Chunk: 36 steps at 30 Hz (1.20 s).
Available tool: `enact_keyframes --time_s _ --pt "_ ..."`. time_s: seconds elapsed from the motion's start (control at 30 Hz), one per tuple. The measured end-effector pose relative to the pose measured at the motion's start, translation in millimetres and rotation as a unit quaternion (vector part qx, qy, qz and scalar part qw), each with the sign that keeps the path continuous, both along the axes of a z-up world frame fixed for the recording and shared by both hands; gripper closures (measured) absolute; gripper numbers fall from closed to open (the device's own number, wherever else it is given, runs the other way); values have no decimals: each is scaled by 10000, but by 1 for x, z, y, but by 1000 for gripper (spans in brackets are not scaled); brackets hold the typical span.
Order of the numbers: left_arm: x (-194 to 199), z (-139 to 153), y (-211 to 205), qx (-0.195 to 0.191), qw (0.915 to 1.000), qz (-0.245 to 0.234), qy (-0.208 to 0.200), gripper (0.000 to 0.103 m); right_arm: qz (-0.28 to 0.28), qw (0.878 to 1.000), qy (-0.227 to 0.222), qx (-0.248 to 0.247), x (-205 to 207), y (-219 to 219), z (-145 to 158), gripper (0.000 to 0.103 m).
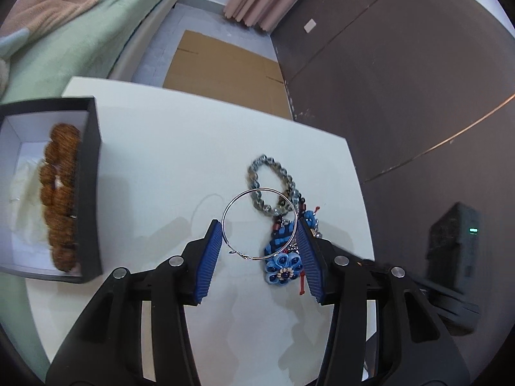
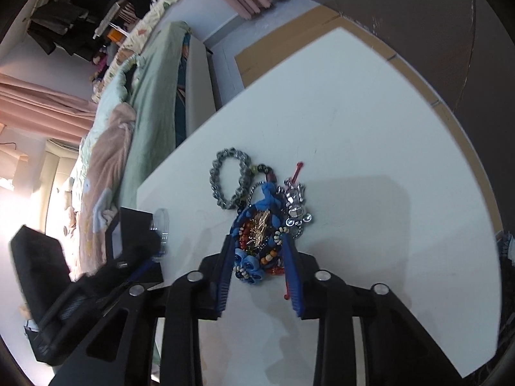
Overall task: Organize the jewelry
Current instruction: 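Lift the silver hoop with the left tool while the right tool grasps the silver chain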
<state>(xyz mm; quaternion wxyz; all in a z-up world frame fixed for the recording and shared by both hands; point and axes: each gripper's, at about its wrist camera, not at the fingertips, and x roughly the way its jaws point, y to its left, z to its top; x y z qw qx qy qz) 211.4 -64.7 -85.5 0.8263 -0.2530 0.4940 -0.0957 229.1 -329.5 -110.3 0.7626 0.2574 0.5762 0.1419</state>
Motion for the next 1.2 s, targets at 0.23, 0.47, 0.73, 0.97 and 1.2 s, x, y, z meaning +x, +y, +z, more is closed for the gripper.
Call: enact_keyframes --time_s 0.23,0.47,0.73,0.97,1.2 --pt "-9 13 20 -18 9998 112 -186 55 -108 9999 74 -7 4 7 -10 100" --pt "-23 22 39 -2 9993 209 -317 55 -46 9991 -270 -321 -5 12 7 101" --pt "-40 37 59 69 9980 310 -543 55 63 9935 -1111 -228 -20 10 44 101" --pt "-52 48 77 133 9963 446 -727 55 212 9807 -1931 -229 -33 20 75 101" --pt "-55 53 91 119 9954 525 -795 55 494 9590 -2779 -256 -52 33 108 101"
